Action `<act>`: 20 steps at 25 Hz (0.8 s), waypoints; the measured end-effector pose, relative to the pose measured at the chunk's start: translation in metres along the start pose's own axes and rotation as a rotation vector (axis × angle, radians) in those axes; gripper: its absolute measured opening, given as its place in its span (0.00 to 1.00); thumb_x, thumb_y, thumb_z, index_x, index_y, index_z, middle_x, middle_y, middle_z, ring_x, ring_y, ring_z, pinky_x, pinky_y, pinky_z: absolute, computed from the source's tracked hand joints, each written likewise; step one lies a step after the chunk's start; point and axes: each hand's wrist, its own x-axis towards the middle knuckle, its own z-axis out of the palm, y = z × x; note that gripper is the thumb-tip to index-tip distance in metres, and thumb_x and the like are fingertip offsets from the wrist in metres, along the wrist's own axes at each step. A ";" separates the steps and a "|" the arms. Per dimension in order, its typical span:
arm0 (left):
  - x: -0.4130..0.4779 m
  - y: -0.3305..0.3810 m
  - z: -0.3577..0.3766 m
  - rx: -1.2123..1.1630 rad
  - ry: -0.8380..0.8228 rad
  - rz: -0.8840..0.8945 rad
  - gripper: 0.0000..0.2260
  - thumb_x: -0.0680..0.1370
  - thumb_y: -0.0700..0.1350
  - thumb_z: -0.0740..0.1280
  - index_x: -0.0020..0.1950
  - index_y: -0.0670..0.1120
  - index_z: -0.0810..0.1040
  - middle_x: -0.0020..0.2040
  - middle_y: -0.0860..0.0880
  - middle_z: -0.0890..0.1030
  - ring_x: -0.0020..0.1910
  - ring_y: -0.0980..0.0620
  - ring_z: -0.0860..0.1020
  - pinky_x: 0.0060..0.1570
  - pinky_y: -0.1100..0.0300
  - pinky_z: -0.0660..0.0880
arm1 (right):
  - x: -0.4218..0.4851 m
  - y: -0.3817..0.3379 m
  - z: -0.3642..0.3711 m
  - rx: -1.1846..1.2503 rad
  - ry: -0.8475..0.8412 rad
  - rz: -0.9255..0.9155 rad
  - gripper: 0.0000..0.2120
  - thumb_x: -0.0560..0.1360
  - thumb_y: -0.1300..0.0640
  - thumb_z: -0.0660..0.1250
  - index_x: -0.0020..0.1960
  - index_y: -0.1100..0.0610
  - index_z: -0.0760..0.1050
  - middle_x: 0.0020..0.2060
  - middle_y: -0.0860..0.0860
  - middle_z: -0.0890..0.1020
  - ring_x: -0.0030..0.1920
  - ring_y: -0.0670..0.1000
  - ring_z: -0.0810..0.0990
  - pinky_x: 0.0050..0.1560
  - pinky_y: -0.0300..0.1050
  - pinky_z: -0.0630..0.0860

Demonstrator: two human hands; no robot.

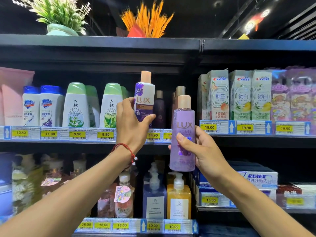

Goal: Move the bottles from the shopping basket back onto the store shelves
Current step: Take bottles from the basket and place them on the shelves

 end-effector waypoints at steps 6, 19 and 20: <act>-0.002 0.004 -0.011 0.169 -0.017 -0.012 0.29 0.68 0.52 0.82 0.63 0.45 0.75 0.49 0.51 0.82 0.40 0.52 0.78 0.35 0.73 0.66 | 0.000 0.004 -0.002 0.000 -0.013 0.002 0.23 0.70 0.49 0.73 0.63 0.54 0.77 0.54 0.57 0.87 0.58 0.63 0.85 0.62 0.62 0.81; 0.001 0.004 -0.023 0.411 -0.018 -0.008 0.22 0.72 0.58 0.77 0.58 0.46 0.82 0.52 0.44 0.86 0.49 0.42 0.83 0.48 0.48 0.82 | -0.001 0.009 -0.005 0.039 -0.099 -0.007 0.21 0.72 0.51 0.72 0.63 0.54 0.77 0.52 0.56 0.87 0.53 0.59 0.86 0.59 0.57 0.84; 0.000 0.002 -0.023 0.402 -0.013 0.004 0.21 0.72 0.58 0.77 0.58 0.46 0.82 0.51 0.44 0.86 0.48 0.43 0.83 0.48 0.49 0.82 | -0.003 0.009 -0.006 0.041 -0.111 -0.008 0.21 0.72 0.51 0.72 0.63 0.54 0.77 0.52 0.56 0.87 0.53 0.59 0.86 0.59 0.57 0.84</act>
